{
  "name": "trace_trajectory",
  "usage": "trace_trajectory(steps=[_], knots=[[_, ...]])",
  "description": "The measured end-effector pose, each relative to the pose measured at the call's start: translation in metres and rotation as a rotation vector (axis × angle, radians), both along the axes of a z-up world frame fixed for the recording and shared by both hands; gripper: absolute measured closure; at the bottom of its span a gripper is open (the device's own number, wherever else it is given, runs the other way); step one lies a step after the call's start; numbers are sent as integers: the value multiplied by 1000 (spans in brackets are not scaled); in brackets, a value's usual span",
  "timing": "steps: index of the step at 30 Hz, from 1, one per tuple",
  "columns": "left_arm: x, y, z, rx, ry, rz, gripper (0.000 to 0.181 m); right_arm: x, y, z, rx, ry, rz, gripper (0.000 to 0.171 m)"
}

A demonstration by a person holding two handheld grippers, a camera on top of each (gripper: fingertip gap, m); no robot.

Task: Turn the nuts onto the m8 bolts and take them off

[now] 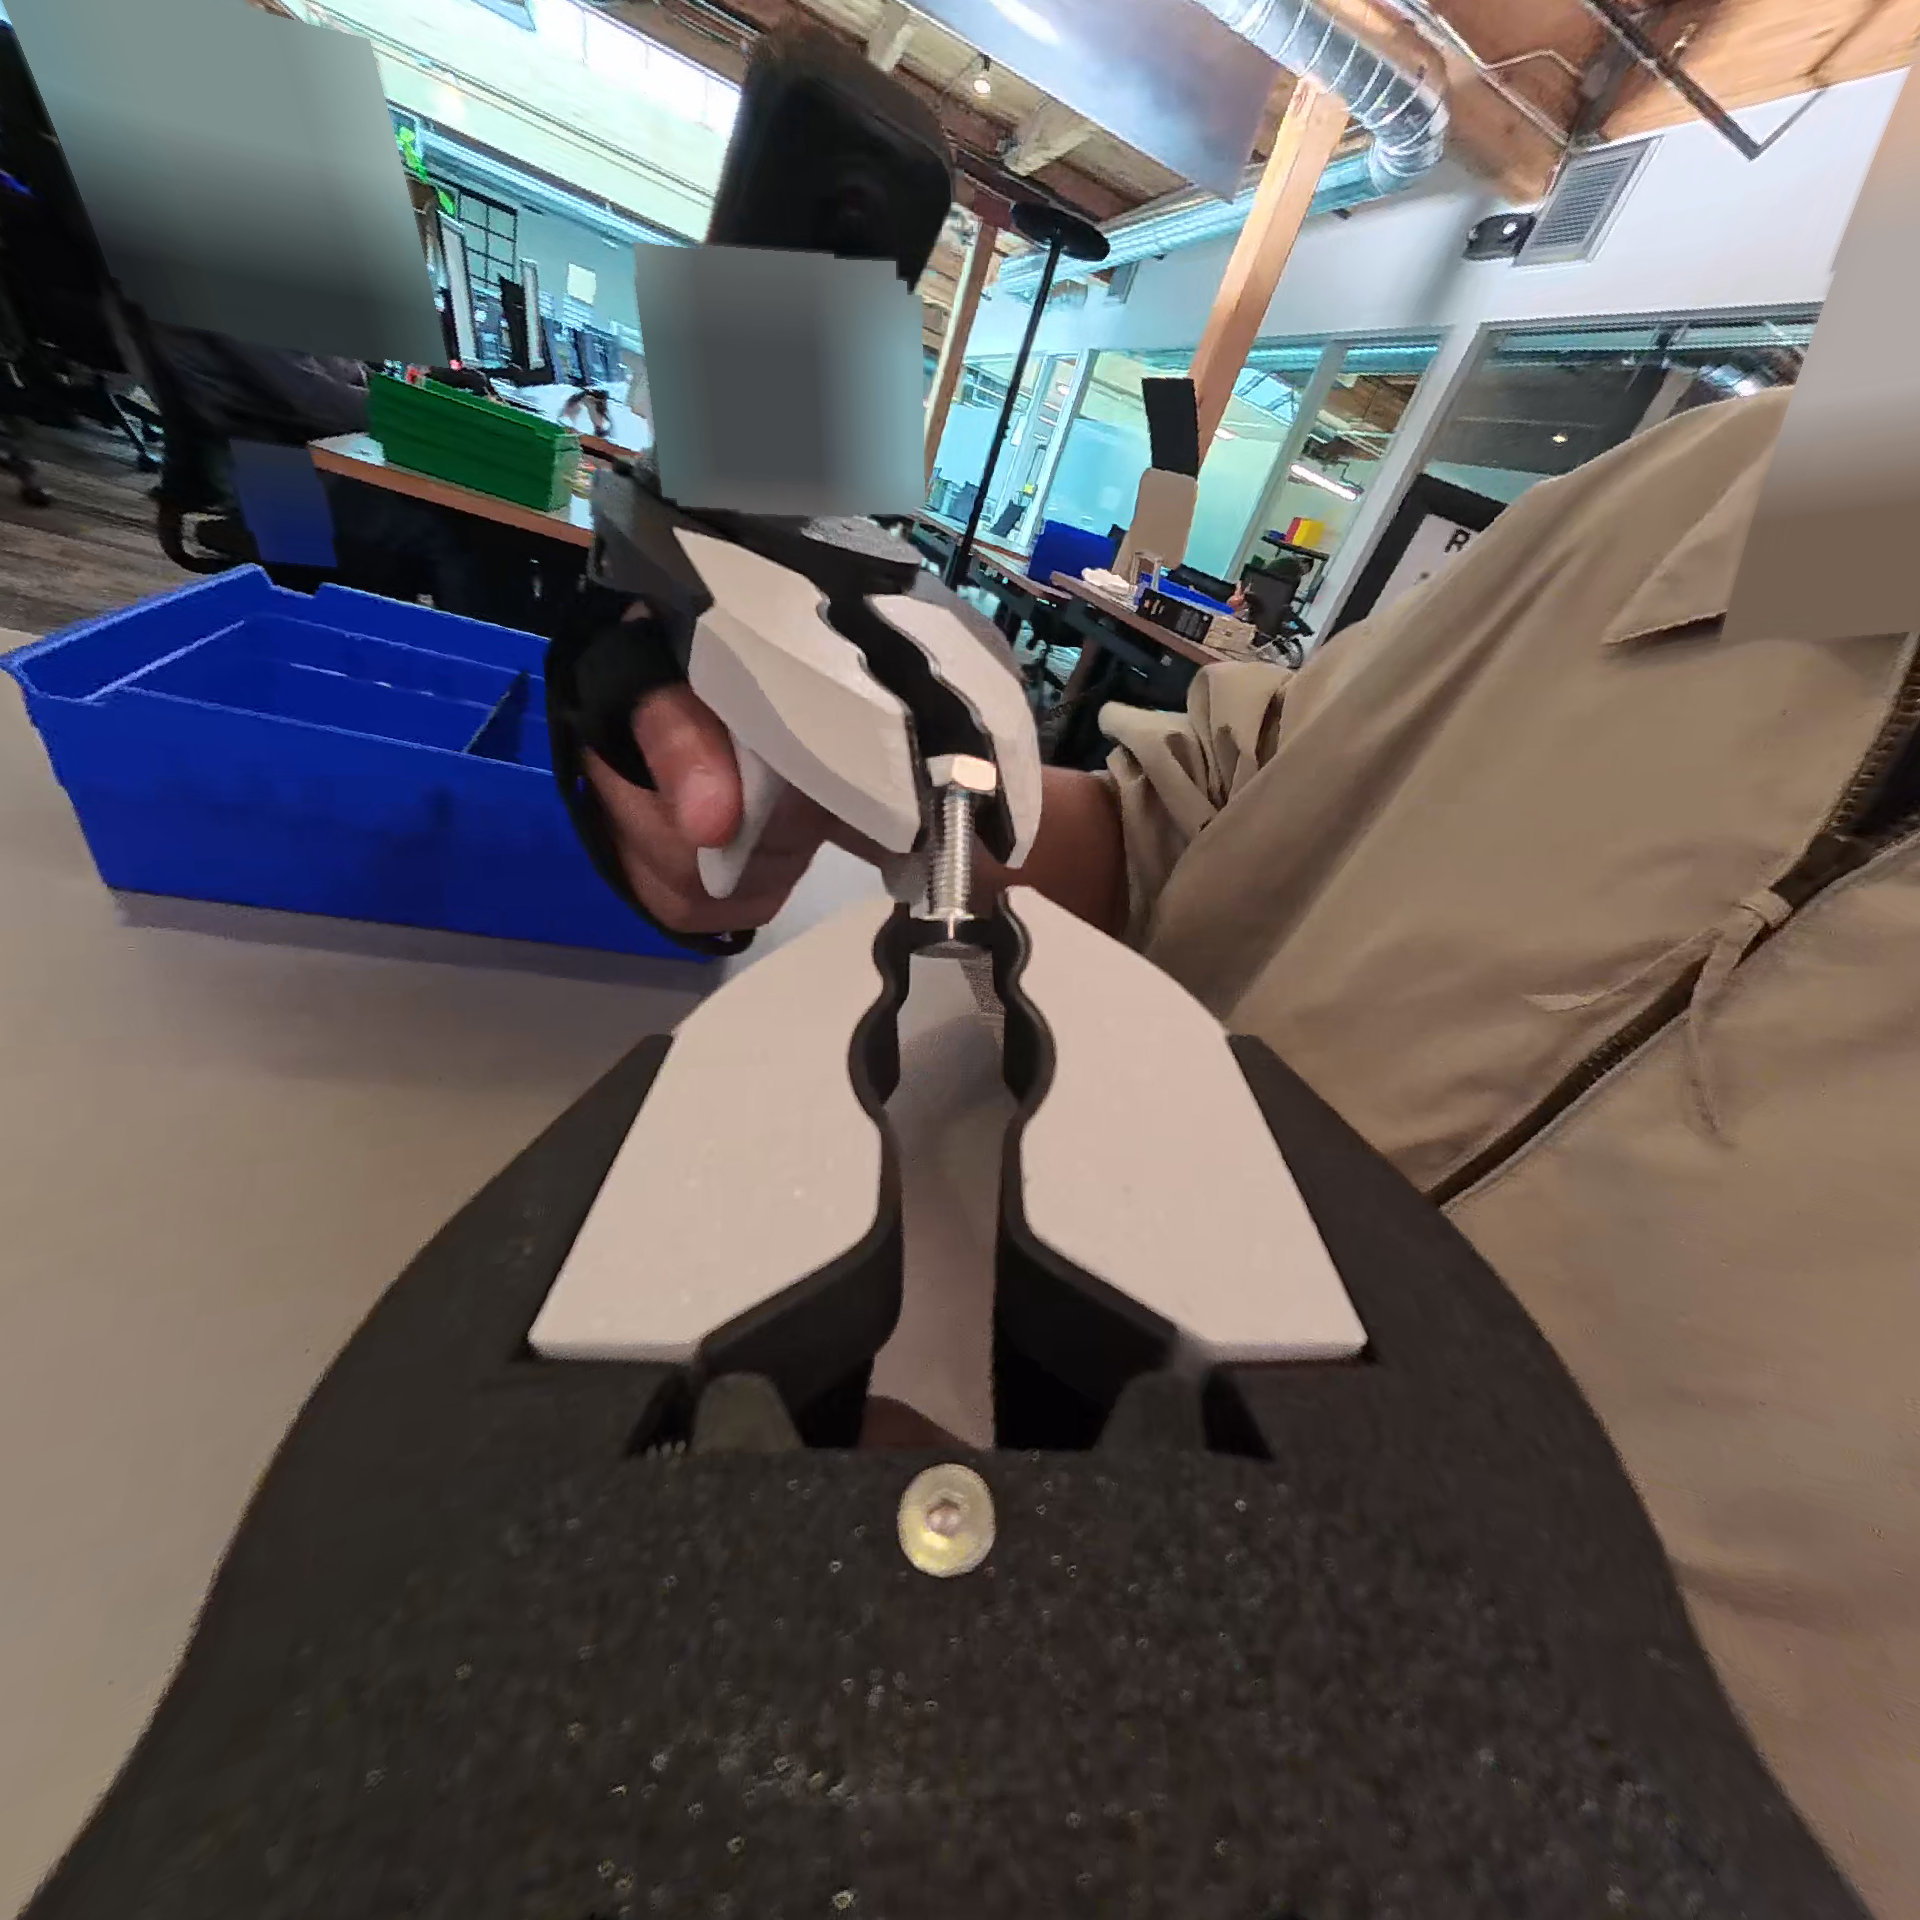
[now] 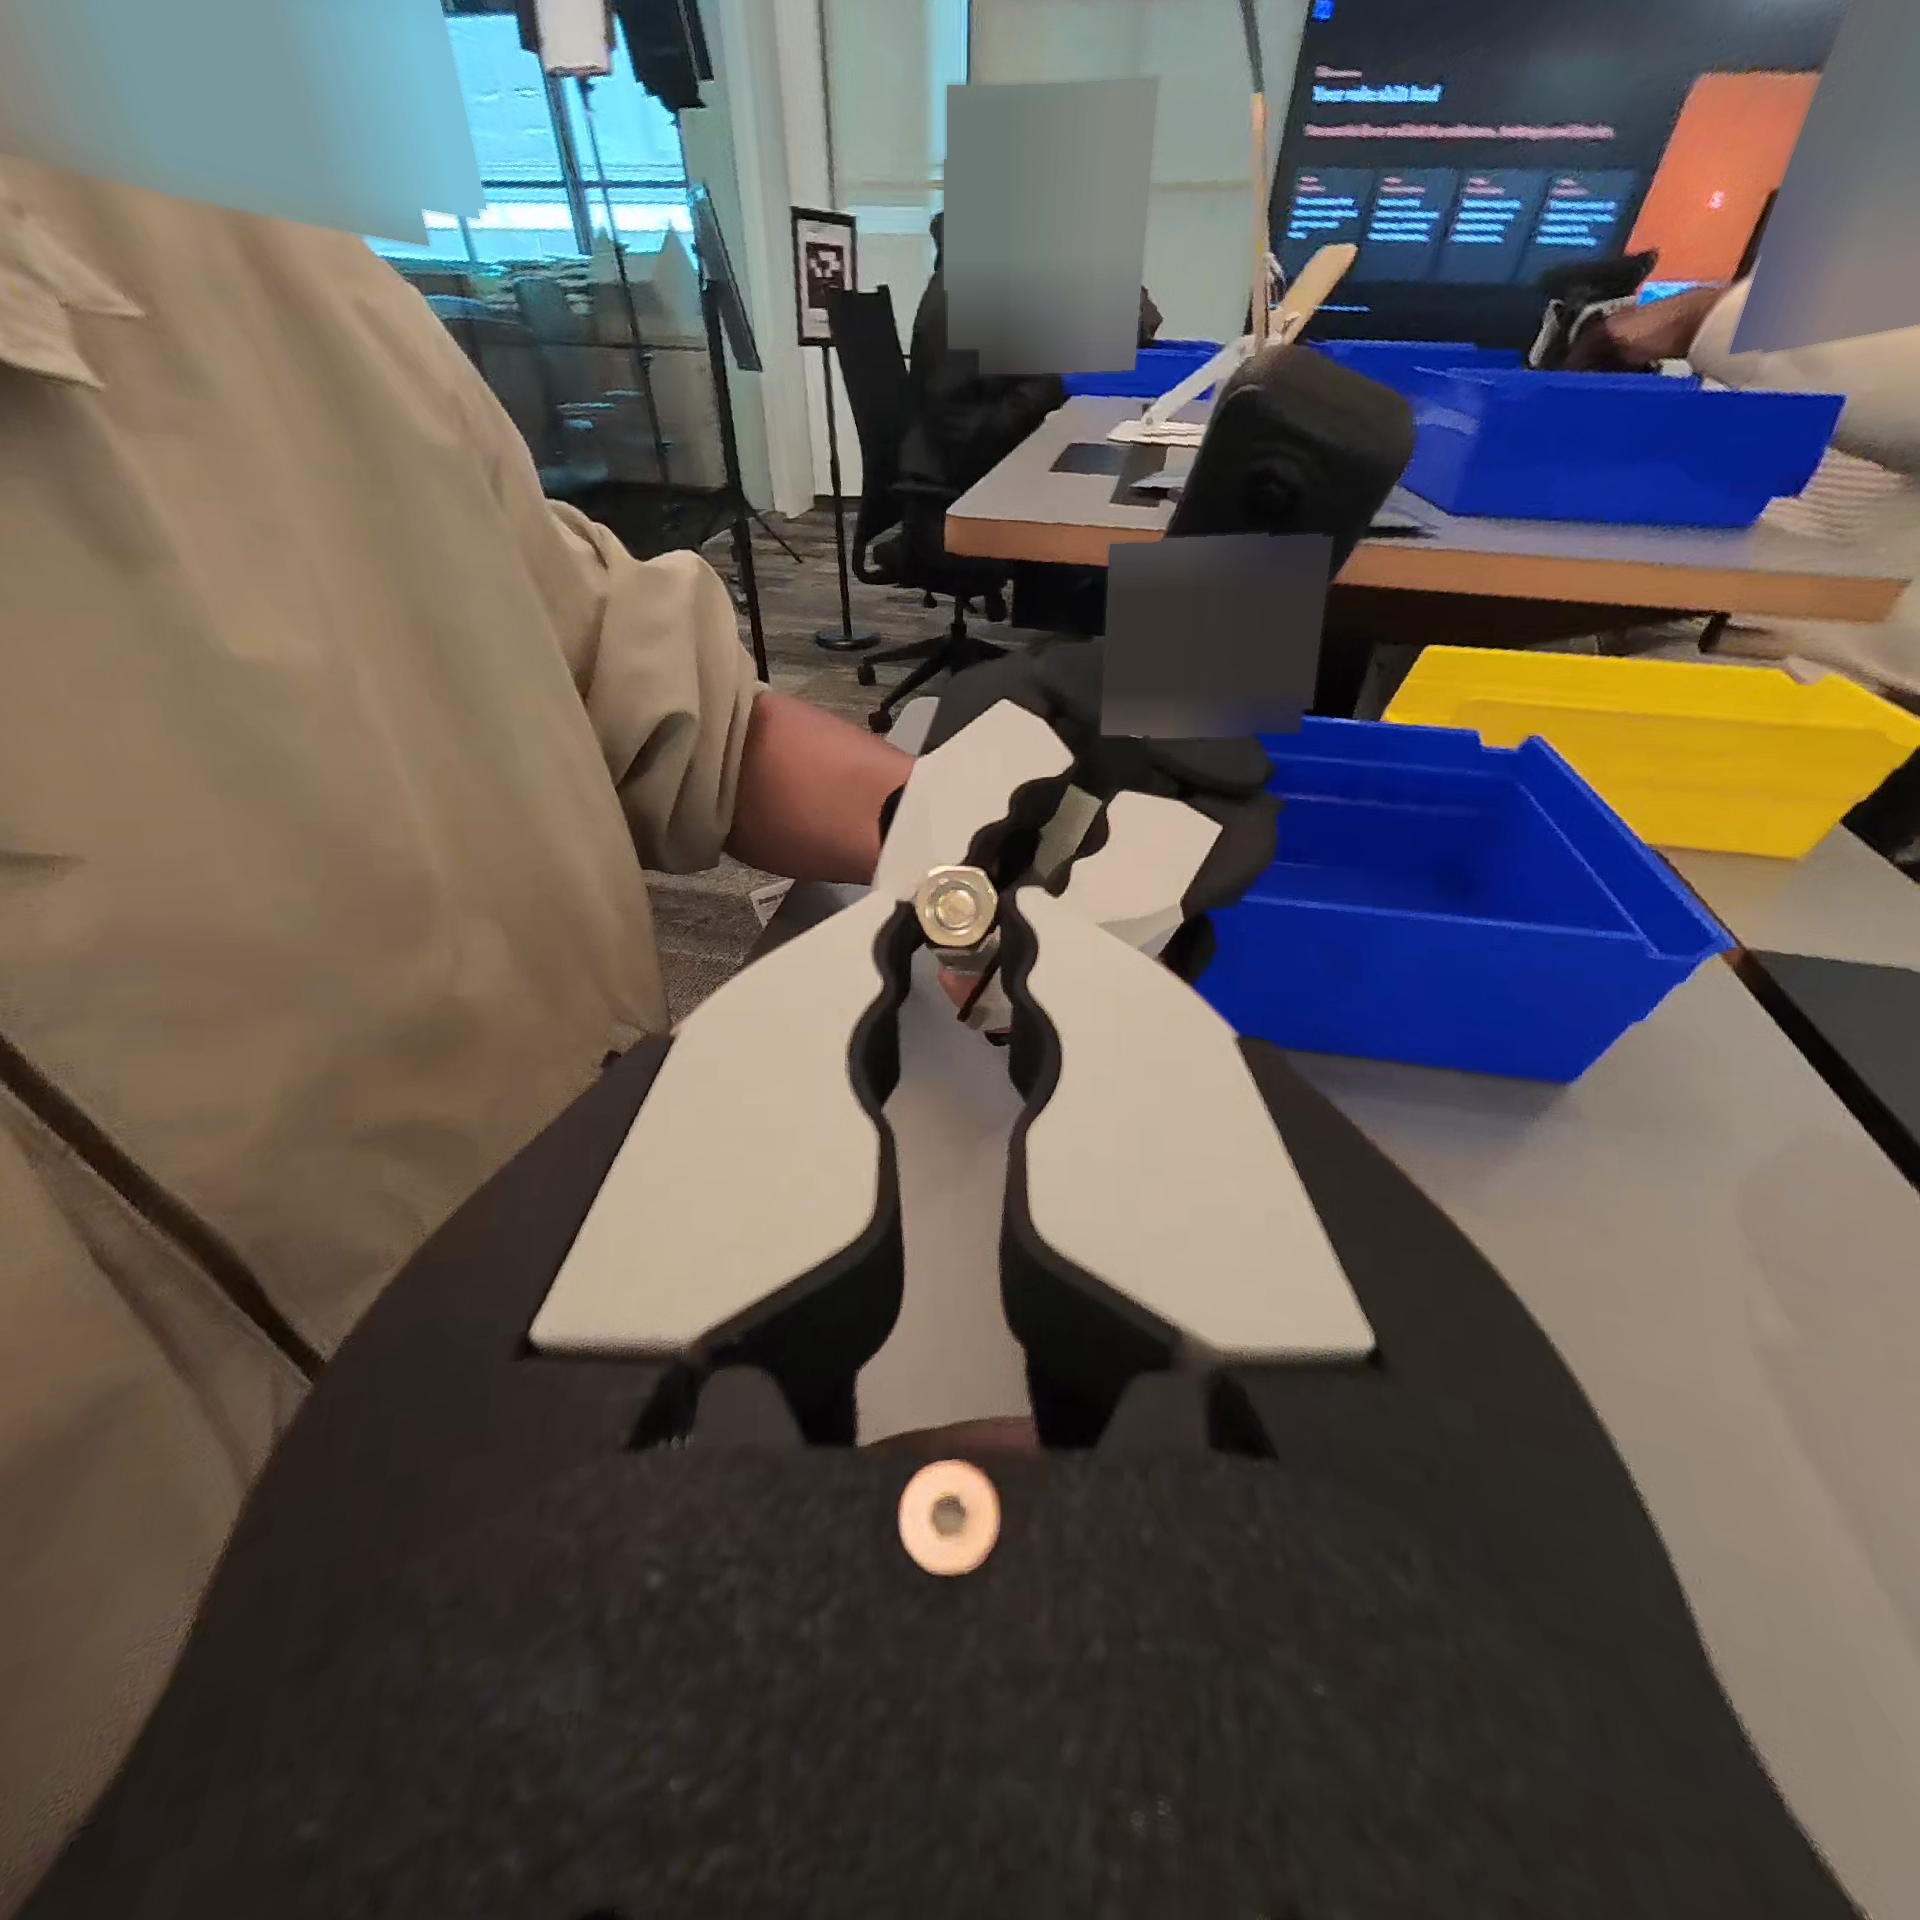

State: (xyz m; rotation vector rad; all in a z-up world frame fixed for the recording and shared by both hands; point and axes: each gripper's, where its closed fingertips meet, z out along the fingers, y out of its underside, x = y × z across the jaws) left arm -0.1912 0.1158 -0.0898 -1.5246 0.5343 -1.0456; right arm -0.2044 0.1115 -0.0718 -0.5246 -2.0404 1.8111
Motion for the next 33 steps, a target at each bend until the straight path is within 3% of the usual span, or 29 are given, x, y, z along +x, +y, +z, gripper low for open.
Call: trace_trajectory(steps=[3,5,10,14,17,25,29,33], knots=[[-4,5,1,14,23,45,166,-1,5,6,-36,12,-13,153],[-10,12,-3,26,74,116,166,-4,14,14,-115,-3,-79,137],[-30,25,-4,84,164,311,166,-24,41,5,-340,-243,-435,120],[-37,32,-9,105,217,400,167,-26,57,-5,-655,-388,-629,133],[-37,36,-14,102,238,416,167,-25,50,-14,-688,-386,-674,141],[-32,35,-27,84,261,395,166,-24,36,-16,-733,-371,-677,142],[-27,31,-26,96,261,387,166,-23,35,-16,-690,-361,-682,157],[-20,23,-22,80,216,328,166,-18,27,-13,-579,-325,-603,157]])
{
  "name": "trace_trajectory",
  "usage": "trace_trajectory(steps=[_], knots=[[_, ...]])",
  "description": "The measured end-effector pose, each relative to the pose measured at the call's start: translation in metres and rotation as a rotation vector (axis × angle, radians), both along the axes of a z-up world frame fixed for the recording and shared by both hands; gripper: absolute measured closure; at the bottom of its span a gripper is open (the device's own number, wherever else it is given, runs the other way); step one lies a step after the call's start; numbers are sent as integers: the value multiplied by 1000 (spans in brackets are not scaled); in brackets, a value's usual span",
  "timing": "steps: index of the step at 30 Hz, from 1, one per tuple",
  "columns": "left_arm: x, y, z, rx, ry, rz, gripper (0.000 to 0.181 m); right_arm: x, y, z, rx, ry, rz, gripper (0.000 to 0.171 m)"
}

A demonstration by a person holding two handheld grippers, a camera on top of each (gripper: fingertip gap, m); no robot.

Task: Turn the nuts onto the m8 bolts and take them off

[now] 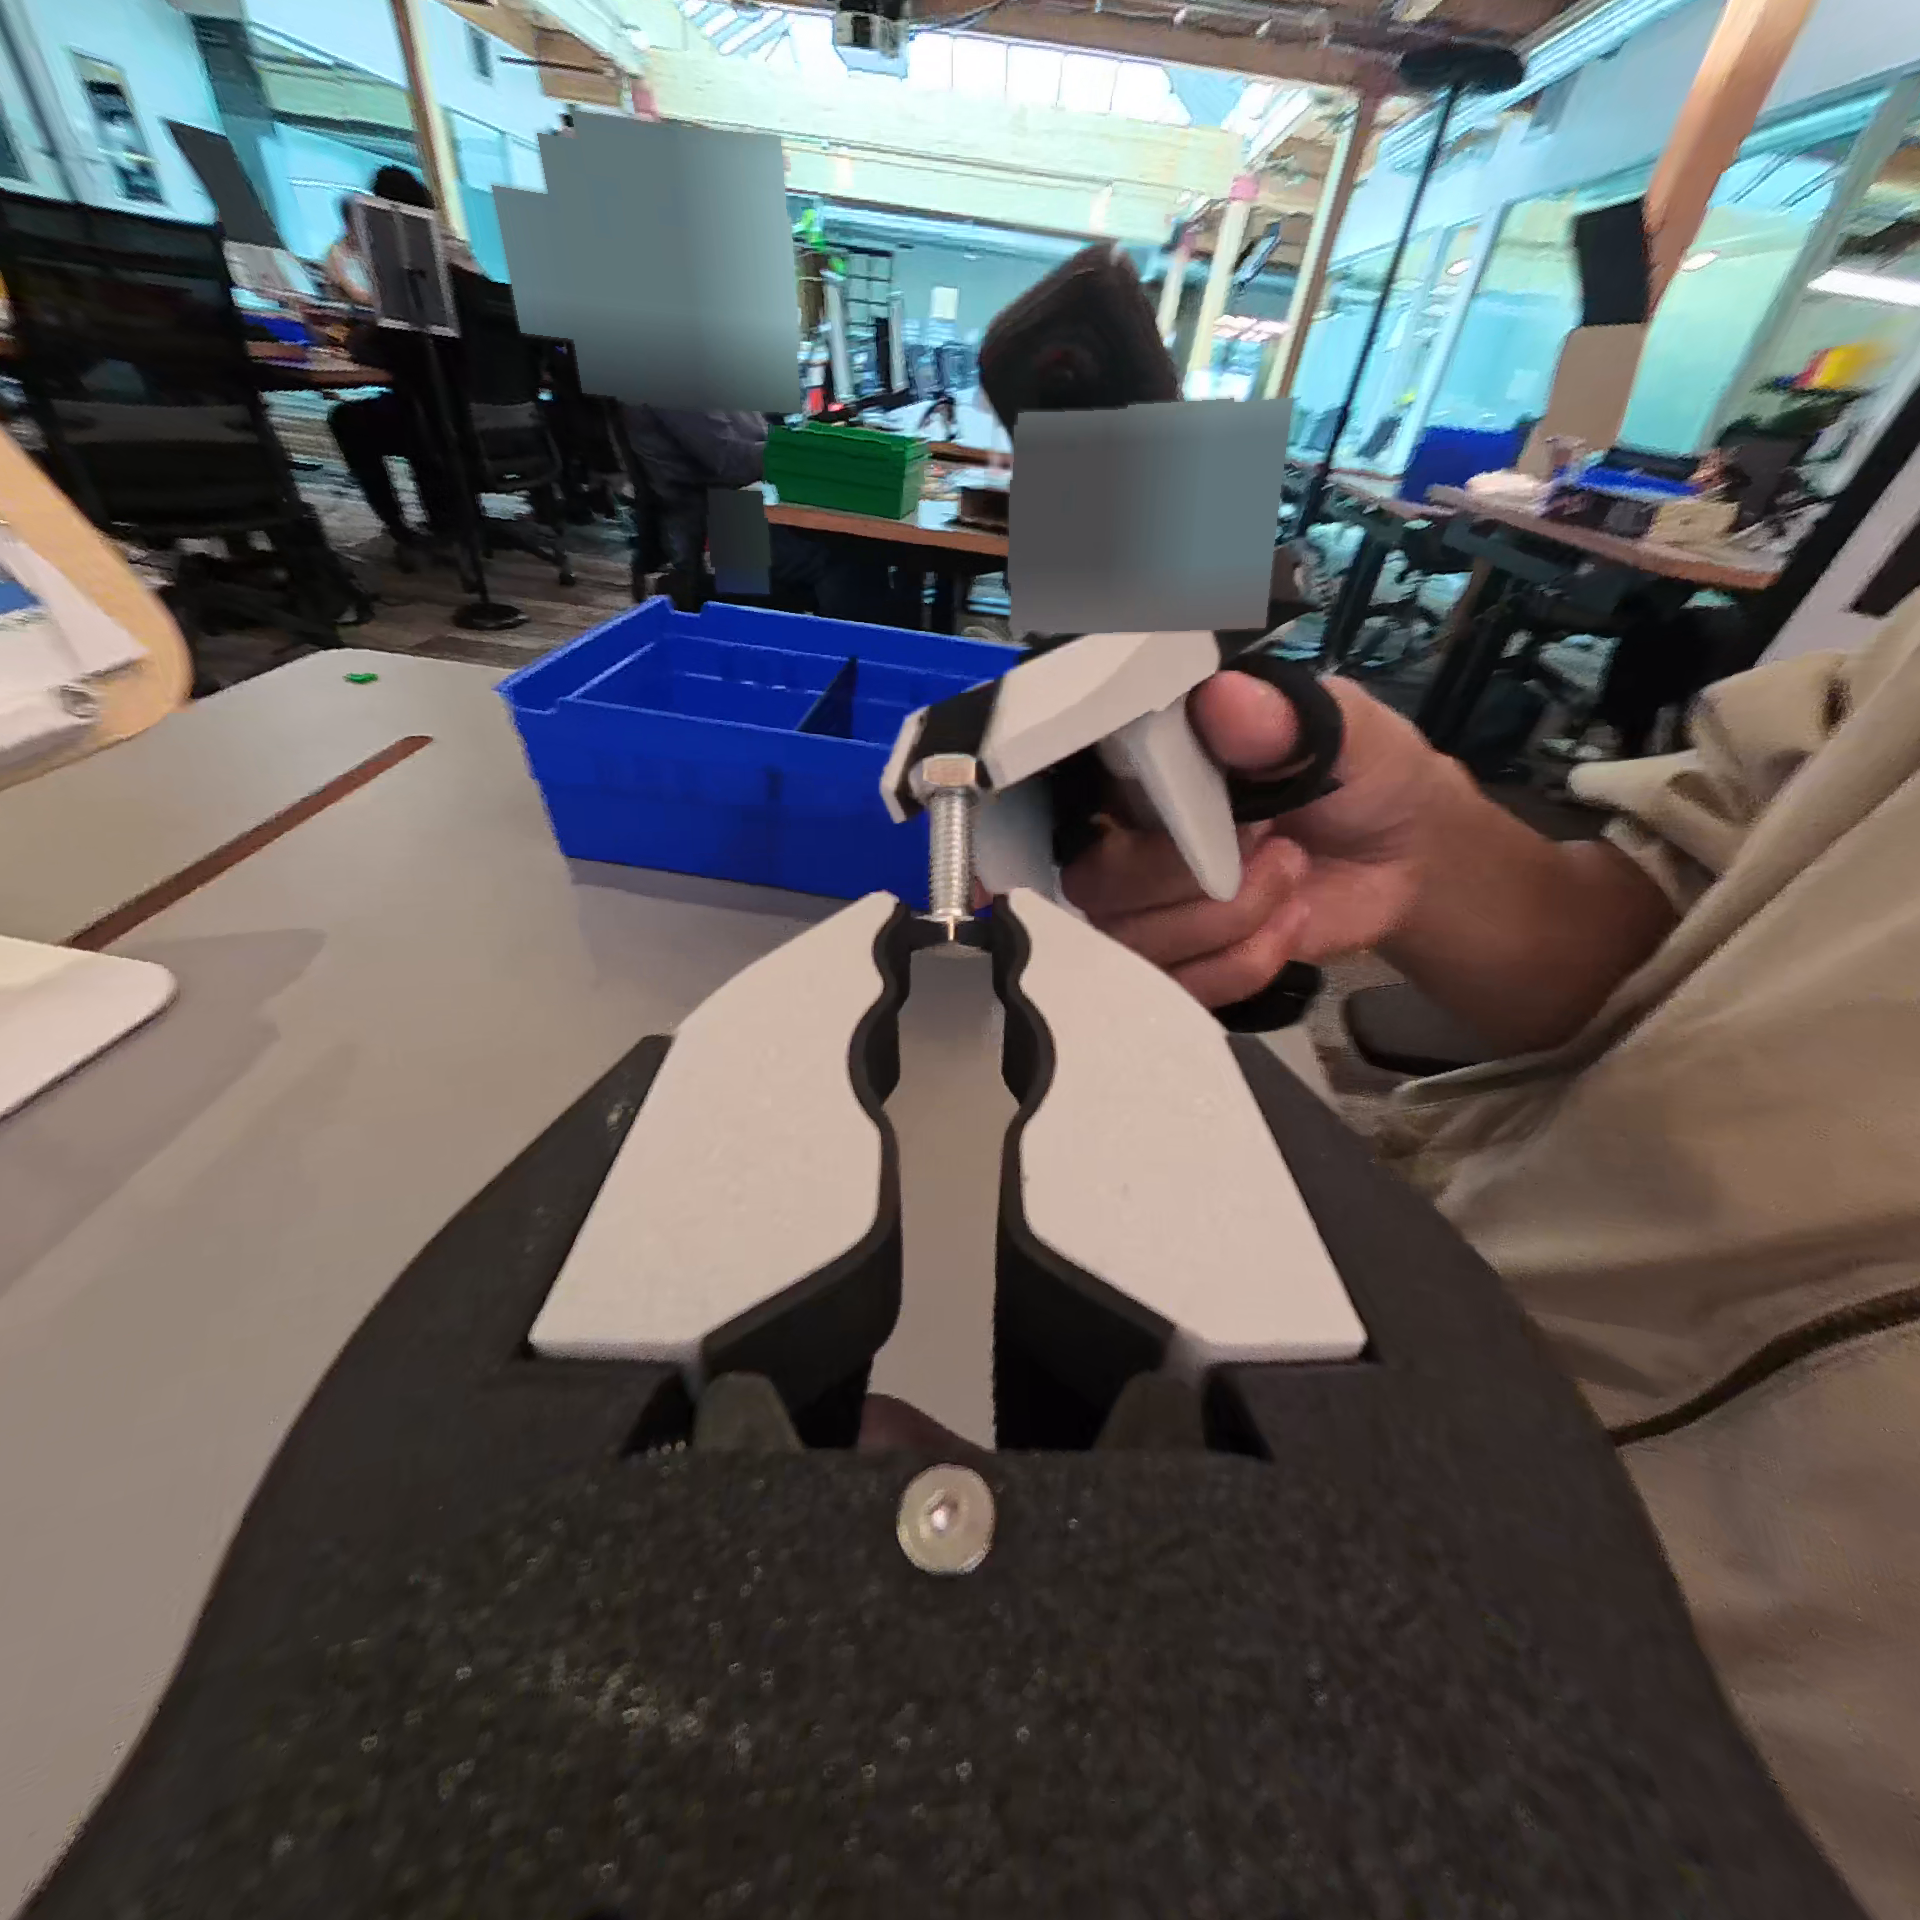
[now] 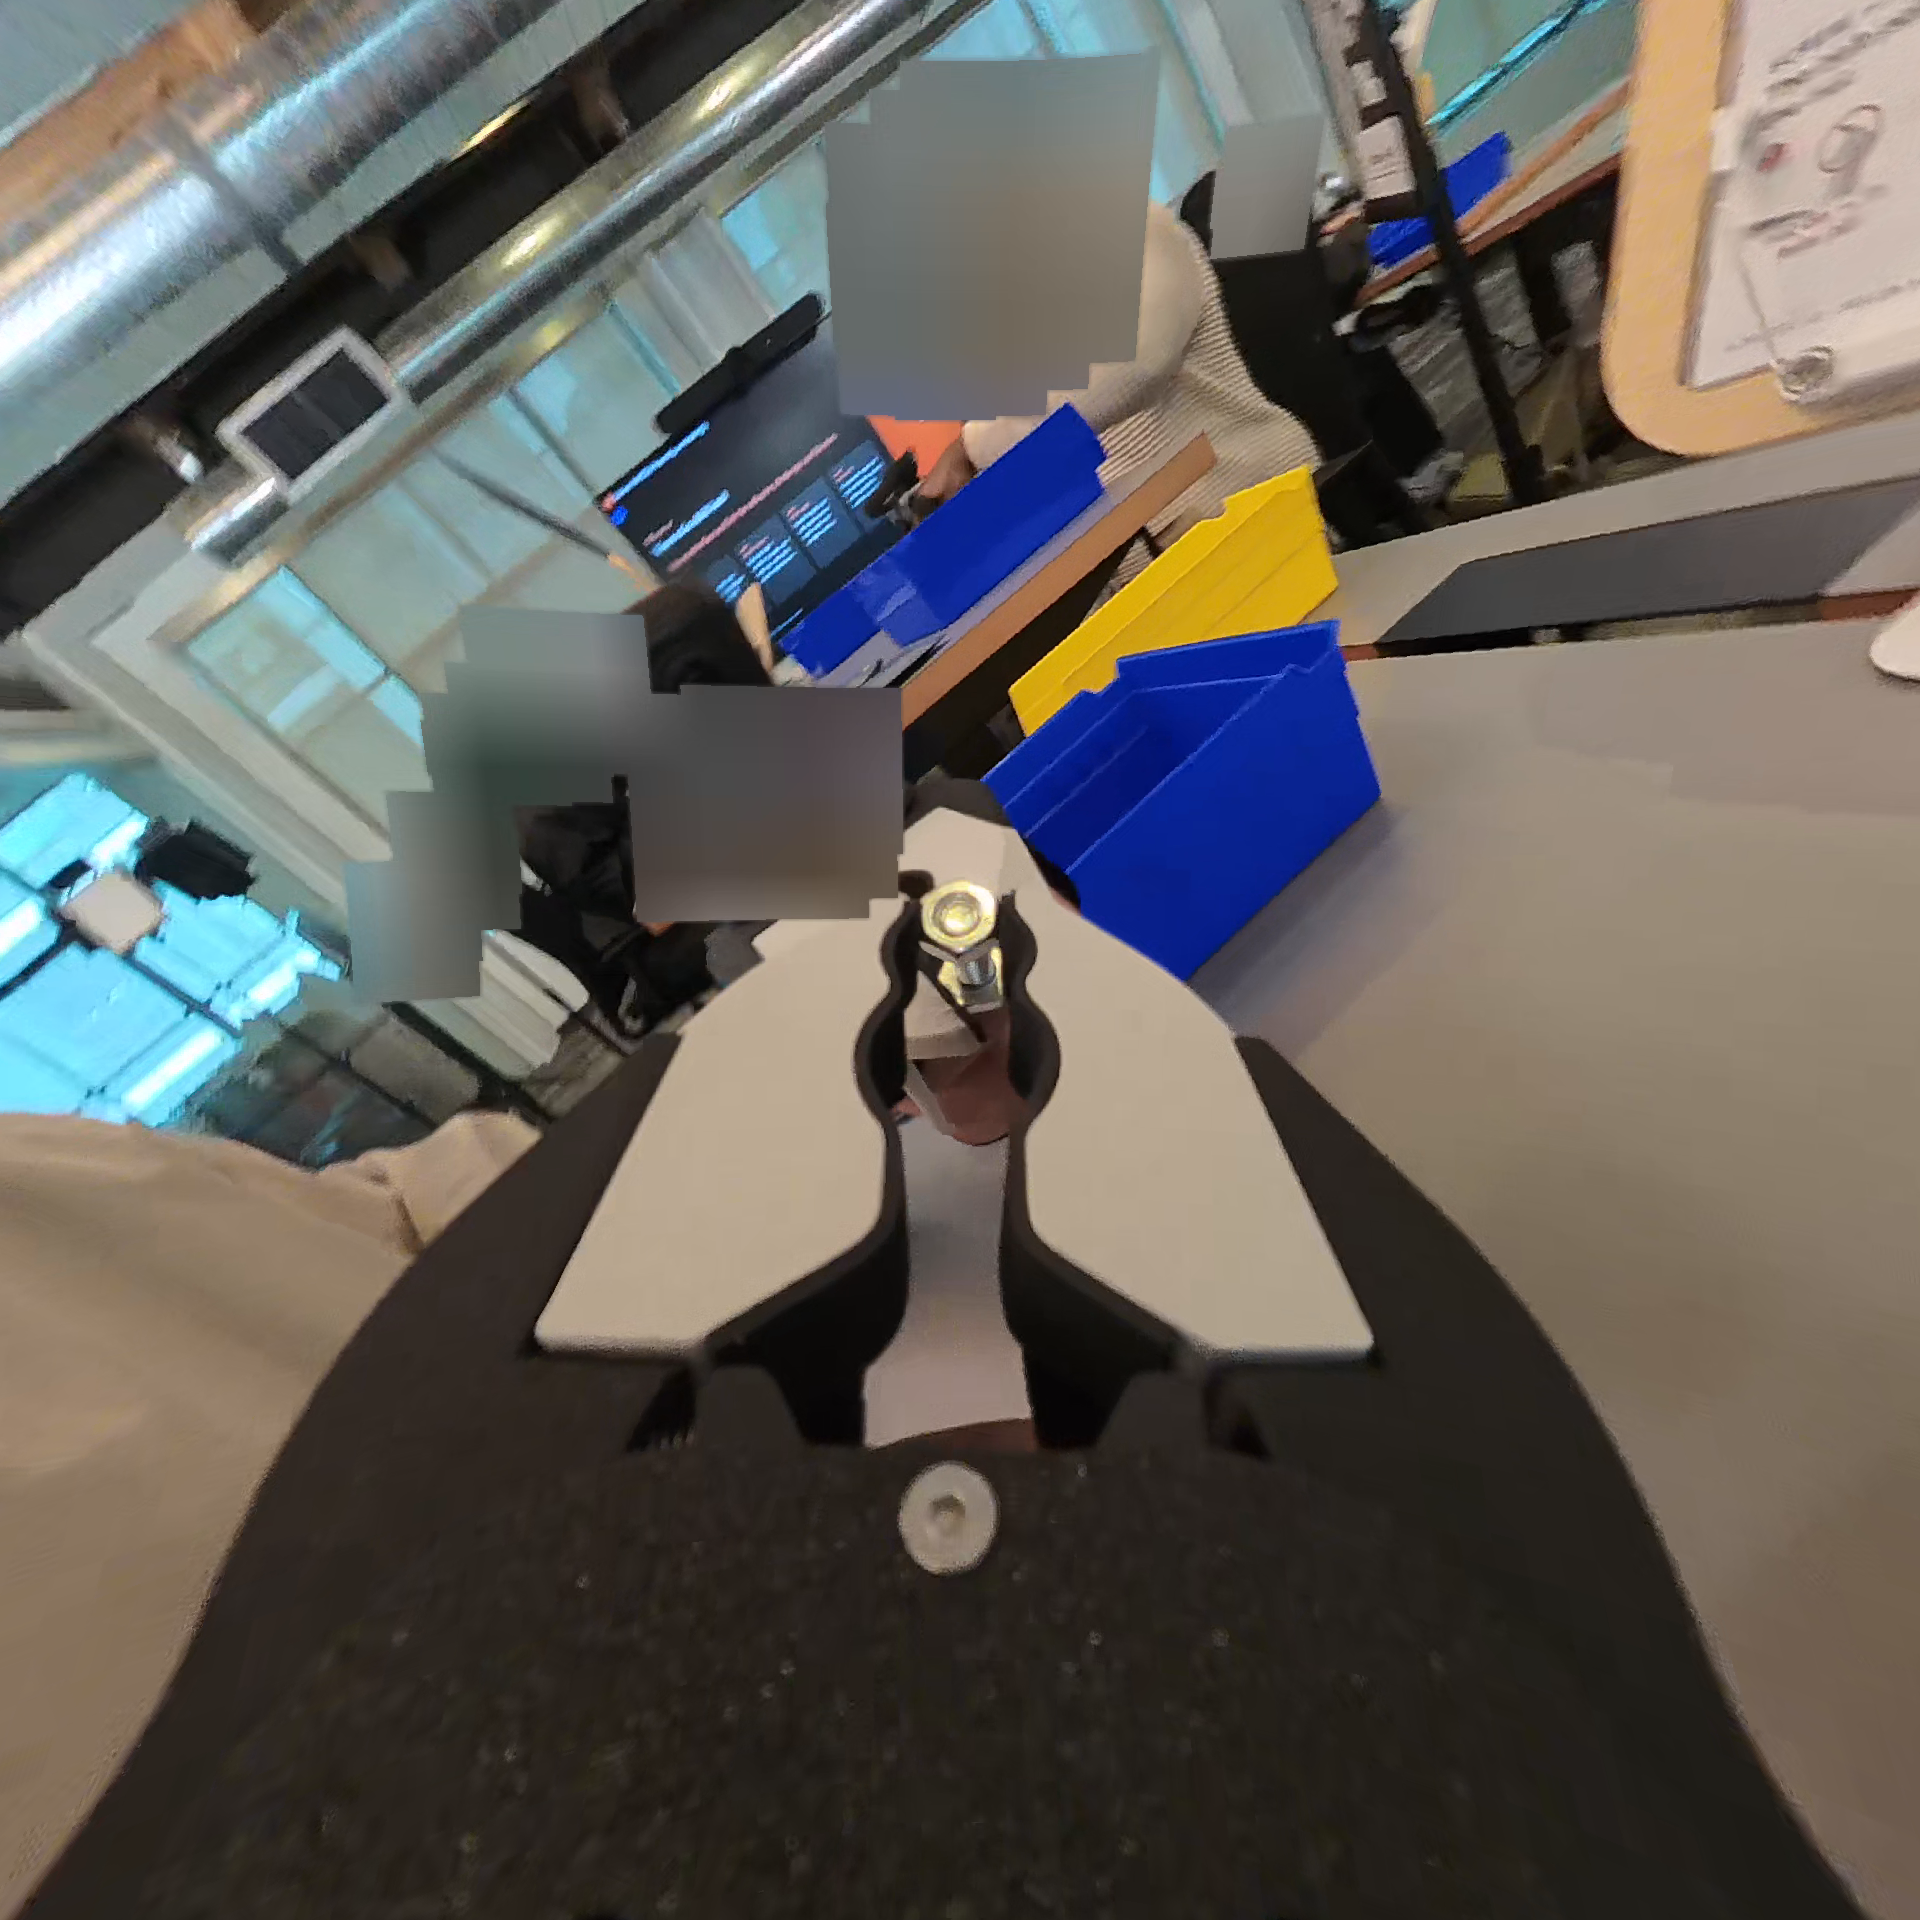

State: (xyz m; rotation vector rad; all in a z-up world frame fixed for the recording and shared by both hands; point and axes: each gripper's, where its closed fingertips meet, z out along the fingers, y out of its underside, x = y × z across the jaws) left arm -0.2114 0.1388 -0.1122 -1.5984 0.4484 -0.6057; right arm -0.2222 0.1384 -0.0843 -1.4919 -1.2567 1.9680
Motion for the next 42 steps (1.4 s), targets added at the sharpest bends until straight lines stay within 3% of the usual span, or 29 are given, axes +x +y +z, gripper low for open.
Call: trace_trajectory(steps=[9,14,18,21,25,30,35,38,42], knots=[[22,-25,12,-45,-119,-248,166,26,-24,10,504,218,383,157],[23,-16,14,-36,-96,-204,166,27,-16,12,530,249,489,157],[13,-10,16,-10,-91,-133,166,20,-7,20,480,247,396,138],[3,-4,15,10,-68,-52,166,14,5,19,413,175,247,135],[-2,-1,14,20,-44,-10,166,7,17,11,144,36,44,138],[-10,8,10,45,32,87,167,9,10,2,-123,-22,-40,133],[-6,16,-2,25,112,118,167,0,7,-4,-156,-24,-144,136],[-2,17,-5,31,121,122,167,-4,11,-8,-130,-28,-196,147],[0,16,-4,29,123,112,167,-3,9,-11,-65,-39,-166,155]])
